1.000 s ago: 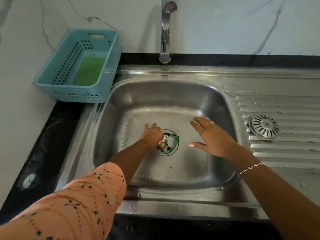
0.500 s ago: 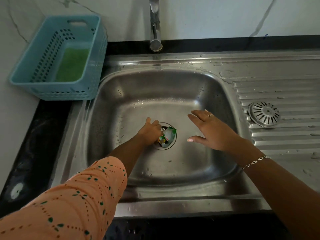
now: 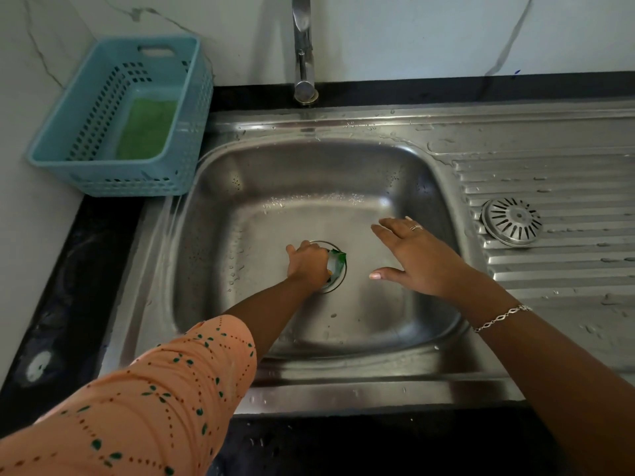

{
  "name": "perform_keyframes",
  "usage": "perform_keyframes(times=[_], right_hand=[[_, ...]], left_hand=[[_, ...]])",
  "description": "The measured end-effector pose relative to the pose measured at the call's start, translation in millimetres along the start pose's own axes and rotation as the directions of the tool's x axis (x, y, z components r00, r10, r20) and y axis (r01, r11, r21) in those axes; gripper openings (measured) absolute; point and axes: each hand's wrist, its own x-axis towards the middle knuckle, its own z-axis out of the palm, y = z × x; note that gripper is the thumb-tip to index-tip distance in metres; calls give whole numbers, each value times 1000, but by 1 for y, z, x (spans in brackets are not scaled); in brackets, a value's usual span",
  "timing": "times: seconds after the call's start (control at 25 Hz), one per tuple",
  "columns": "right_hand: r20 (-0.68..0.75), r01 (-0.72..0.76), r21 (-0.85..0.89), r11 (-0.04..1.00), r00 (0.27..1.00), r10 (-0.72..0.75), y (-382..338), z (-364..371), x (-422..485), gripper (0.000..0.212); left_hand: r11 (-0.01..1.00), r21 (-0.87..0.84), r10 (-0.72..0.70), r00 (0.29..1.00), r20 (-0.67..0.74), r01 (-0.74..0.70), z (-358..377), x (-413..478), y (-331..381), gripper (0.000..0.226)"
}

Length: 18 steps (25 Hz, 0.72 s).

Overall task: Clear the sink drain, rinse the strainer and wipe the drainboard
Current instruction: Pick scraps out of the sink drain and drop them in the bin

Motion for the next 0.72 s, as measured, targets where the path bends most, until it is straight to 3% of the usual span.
perform_keyframes(times=[0.28, 0.48, 0.72], right_hand=[[-12, -8, 15, 1000, 1000, 8, 6, 2, -10, 81], [-12, -6, 26, 1000, 1000, 7, 7, 4, -12, 80], [-8, -4, 32, 999, 1000, 5, 10, 6, -12, 80]], left_hand=[[998, -21, 61, 998, 33, -61, 10, -2, 5, 24], [995, 32, 88, 991, 102, -91, 12, 1, 7, 50], [982, 151, 111, 993, 46, -117, 13, -1, 9, 26]])
